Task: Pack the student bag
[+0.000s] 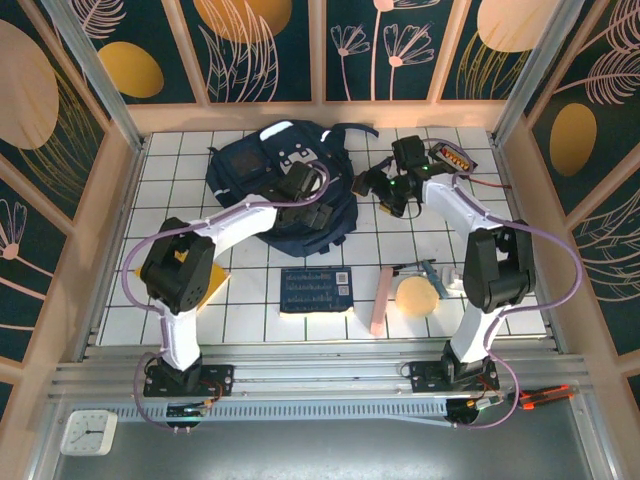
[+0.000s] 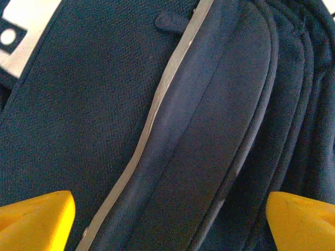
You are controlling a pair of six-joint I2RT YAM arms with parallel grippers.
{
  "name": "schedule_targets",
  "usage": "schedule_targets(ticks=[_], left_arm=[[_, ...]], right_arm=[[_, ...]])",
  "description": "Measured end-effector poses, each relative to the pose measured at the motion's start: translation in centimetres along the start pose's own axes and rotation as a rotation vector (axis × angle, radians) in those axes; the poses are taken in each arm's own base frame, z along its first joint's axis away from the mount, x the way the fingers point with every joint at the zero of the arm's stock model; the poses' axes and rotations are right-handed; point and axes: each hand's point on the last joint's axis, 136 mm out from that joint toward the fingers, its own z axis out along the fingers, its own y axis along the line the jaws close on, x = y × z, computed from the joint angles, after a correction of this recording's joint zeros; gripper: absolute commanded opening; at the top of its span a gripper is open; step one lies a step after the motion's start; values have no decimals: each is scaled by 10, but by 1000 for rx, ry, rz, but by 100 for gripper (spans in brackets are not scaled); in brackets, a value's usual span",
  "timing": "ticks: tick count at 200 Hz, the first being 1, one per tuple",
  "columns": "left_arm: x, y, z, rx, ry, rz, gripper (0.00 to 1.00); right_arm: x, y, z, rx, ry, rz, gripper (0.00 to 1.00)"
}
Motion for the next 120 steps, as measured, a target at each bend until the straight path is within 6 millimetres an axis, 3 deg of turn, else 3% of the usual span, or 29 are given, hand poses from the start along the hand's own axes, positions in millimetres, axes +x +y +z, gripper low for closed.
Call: schedule_targets(ticks=[38,93,120], left_arm=[[-3,-3,20,-1,20,22,69],[4,-10,31,11,52,45,0],[4,-10,30,13,55,45,0]], right_arm=[[2,-4,5,12,16,-6,86],[-1,-8,5,17,17,-2,86],[-2,-8,5,11,17,1,86]])
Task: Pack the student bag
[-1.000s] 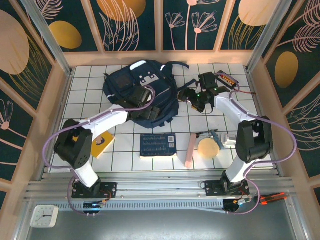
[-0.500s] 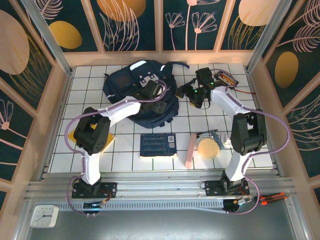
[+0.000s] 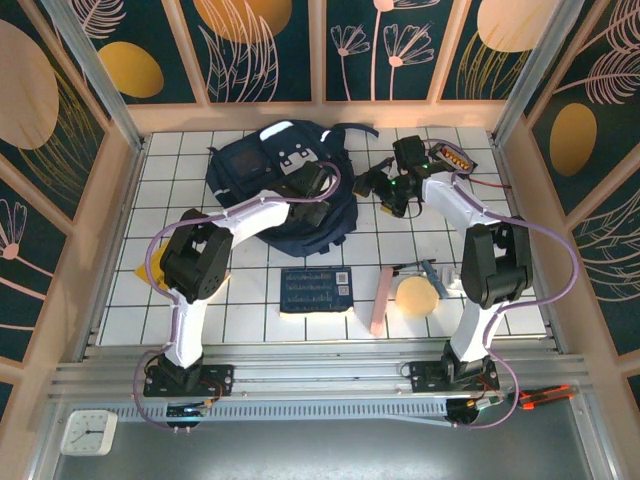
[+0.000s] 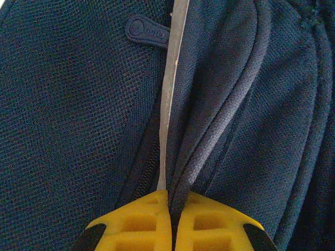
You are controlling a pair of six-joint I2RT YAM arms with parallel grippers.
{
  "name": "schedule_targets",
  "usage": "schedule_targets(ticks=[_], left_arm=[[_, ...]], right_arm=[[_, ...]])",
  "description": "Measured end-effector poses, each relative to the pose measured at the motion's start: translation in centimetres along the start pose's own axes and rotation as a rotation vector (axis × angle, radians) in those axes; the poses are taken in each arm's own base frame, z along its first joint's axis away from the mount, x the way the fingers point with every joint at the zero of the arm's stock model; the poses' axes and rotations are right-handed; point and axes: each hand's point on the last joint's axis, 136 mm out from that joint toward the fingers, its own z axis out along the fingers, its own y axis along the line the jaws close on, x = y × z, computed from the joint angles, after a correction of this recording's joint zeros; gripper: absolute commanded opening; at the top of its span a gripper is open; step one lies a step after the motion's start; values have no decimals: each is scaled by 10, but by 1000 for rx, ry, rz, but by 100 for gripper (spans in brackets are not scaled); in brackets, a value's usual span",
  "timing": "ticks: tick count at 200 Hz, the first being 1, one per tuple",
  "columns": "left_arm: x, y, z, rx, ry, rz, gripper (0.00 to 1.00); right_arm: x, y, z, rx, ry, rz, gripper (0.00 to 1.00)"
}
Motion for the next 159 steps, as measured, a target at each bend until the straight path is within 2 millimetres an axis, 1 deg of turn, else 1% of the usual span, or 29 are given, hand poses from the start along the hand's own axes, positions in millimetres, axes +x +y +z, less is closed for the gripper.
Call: schedule_targets(ticks=[15,35,58,88,115,133,159], left_arm=[[-1,0,-3,1,-3,0,0],[-5,2,-14,1,-10,-1,0],[-12,5,-34,6,-26,0,0],[-23,7,-61,15,-60,9,0],[-28,10,-79,13,-81,36,0],[-30,11,-86,9,-86,55,0],[-32,13,-93,7,-96,80,0]], right_arm=[[0,2,1,-12,2,-2,86],[1,2,3,-23,2,-4,86],[3,0,5,-28,5,-4,86],[-1,7,4,-62,-5,-13,83],[-8,21,2,-135,-22,-35,82],[-13,33,0,-181,-29,-45,76],[-27,50,3,-244,-45,-67,75]])
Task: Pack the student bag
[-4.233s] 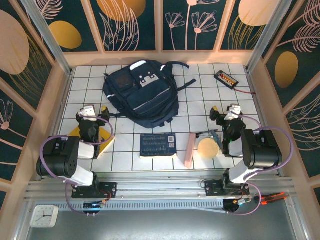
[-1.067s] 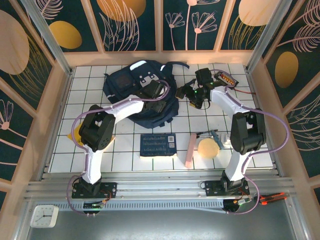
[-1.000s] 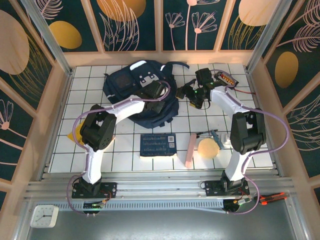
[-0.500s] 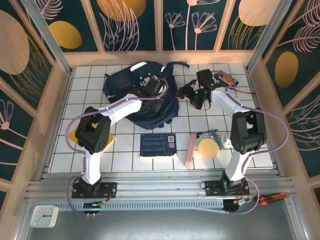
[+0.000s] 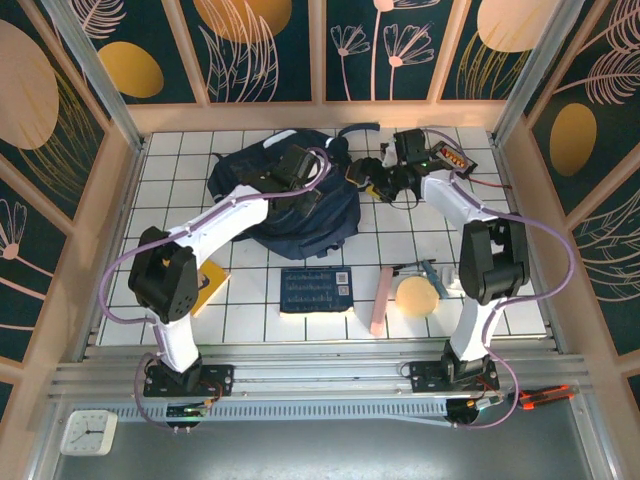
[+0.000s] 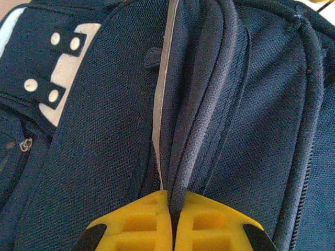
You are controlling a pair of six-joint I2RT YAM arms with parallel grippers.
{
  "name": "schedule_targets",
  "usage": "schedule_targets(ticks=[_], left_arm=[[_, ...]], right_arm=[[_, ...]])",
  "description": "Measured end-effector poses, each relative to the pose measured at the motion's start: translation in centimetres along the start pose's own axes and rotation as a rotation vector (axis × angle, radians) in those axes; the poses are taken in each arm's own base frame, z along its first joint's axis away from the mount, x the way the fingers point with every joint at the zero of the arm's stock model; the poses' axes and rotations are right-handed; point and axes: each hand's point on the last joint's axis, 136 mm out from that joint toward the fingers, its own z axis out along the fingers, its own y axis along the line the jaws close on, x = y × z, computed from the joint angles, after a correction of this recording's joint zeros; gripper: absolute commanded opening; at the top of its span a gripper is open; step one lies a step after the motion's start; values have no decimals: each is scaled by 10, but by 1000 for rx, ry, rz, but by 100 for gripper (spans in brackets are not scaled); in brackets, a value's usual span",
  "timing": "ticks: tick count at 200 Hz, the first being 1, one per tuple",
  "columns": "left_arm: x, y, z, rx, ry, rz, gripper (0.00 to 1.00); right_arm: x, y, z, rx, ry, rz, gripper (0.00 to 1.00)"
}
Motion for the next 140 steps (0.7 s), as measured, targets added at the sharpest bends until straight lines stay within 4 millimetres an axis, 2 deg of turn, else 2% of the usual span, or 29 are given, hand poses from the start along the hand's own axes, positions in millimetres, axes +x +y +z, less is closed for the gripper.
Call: schedule_targets(ticks=[53,72,86,127,140], left_arm=[[-4,1,-9,3,-13,23,0],[-3,3,-11,8,-14,27,0],[-2,4,-12,13,-16,26,0],[-2,16,-19,-16,-35,23,0],[1,22,-24,-47,-44,27,0]], right_arm=[[-4,-1,24,-67,24,51,60],[-6,2,27,-93,26,67,43],[-6,6,27,-109,28,72,36],[-4,16,27,-142,35,78,1],[1,21,26,-153,42,82,0]])
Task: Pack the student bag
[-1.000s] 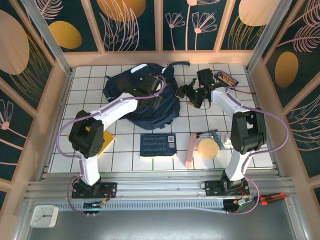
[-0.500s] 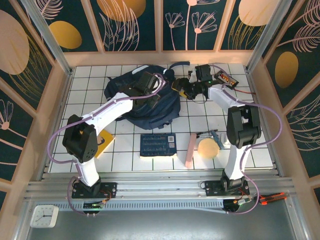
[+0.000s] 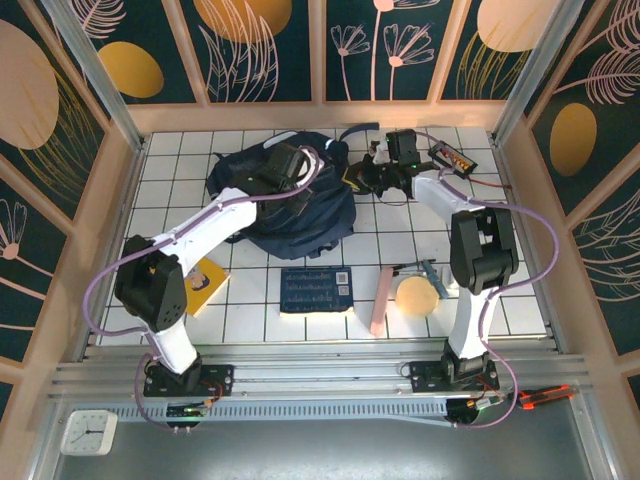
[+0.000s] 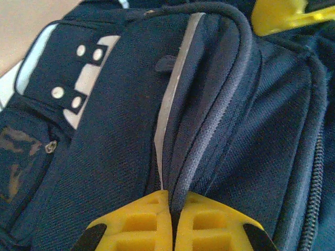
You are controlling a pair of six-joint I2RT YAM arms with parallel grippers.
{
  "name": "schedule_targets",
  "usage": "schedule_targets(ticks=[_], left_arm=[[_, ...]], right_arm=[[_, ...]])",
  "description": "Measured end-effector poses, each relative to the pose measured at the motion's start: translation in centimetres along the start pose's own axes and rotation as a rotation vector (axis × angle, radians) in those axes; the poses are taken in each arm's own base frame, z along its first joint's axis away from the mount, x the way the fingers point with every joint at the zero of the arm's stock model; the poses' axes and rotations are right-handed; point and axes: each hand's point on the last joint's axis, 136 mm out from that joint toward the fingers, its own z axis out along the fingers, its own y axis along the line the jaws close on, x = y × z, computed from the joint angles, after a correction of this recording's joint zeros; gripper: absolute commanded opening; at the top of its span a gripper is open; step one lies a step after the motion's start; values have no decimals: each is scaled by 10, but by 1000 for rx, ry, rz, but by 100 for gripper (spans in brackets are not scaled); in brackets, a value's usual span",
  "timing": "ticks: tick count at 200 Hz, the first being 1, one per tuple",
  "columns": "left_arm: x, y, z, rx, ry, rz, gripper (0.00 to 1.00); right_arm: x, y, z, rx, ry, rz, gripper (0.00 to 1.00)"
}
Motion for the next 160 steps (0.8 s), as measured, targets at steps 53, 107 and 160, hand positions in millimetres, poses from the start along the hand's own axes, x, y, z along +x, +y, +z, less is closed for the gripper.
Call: schedule_targets(ticks=[53,107,160], left_arm=[[-1,38,-29,-155,-84,24,0],[33,44,-55,-167,-195,168,0],[56,57,-80,-114,-302,194,0]], right_arm=[[34,26,2,-10,25,-40,0],[84,46,12,20,97,-122,42],[70,51,-23,68,31,-311,59]])
